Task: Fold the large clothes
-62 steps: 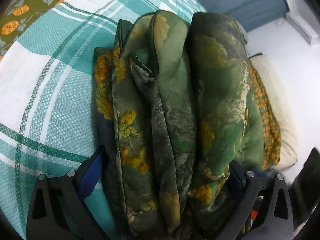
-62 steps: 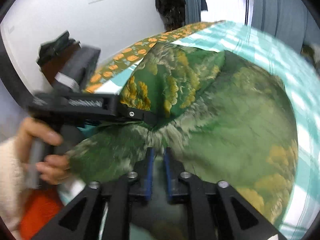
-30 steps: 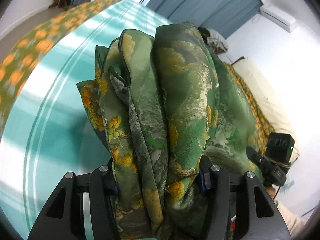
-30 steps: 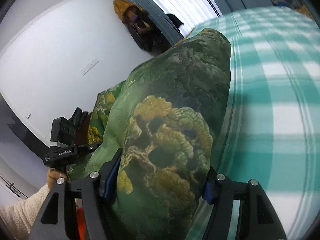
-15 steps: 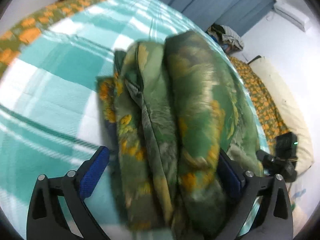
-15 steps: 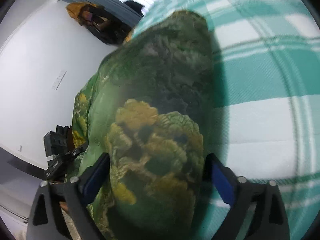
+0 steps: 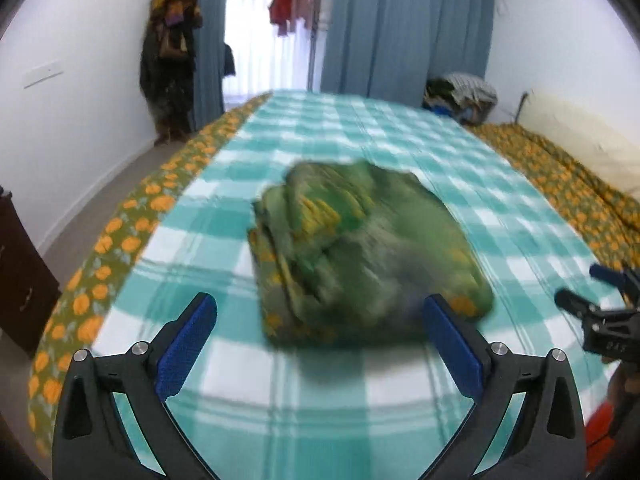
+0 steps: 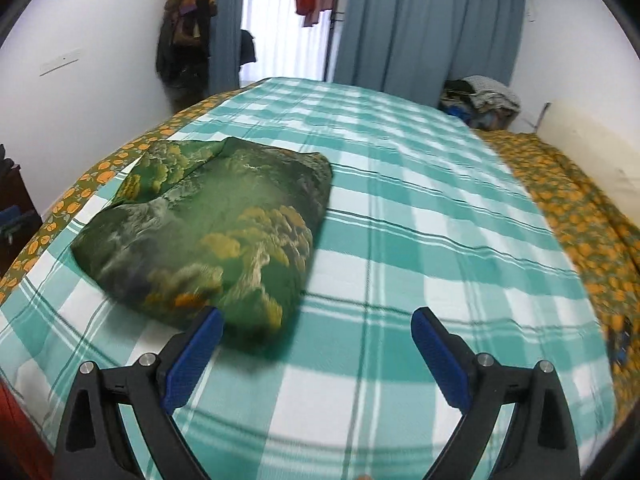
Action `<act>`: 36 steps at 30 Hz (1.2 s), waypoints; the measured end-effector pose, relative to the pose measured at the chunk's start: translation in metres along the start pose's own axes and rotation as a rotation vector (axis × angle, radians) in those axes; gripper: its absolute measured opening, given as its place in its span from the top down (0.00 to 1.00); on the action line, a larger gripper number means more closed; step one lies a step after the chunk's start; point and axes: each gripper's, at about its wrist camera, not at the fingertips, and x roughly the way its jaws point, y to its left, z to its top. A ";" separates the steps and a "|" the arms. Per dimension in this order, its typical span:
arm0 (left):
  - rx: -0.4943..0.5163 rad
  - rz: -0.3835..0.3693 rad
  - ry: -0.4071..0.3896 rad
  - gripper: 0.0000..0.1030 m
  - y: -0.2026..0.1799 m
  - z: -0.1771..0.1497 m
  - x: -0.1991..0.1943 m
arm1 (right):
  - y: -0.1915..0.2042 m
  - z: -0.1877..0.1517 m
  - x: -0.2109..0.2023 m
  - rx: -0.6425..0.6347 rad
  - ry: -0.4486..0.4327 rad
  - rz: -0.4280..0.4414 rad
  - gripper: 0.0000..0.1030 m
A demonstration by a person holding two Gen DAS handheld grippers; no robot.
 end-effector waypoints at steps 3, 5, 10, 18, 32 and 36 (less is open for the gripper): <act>0.027 0.008 0.024 0.00 -0.021 -0.012 -0.022 | 0.001 -0.009 -0.022 0.001 -0.015 -0.018 0.06; 0.025 -0.008 0.035 0.00 -0.029 -0.016 -0.033 | -0.005 -0.019 -0.040 0.002 -0.018 -0.034 0.06; 0.001 0.005 0.031 0.00 -0.046 -0.021 -0.055 | -0.011 -0.034 -0.054 0.022 -0.020 -0.051 0.06; 0.003 0.043 0.022 0.00 -0.064 -0.028 -0.078 | -0.021 -0.052 -0.073 0.061 -0.035 -0.039 0.06; 0.017 0.143 -0.058 0.00 -0.074 -0.040 -0.102 | -0.033 -0.070 -0.091 0.134 -0.102 0.000 0.06; 0.031 0.156 -0.046 0.00 -0.076 -0.040 -0.101 | -0.025 -0.069 -0.094 0.107 -0.116 -0.040 0.06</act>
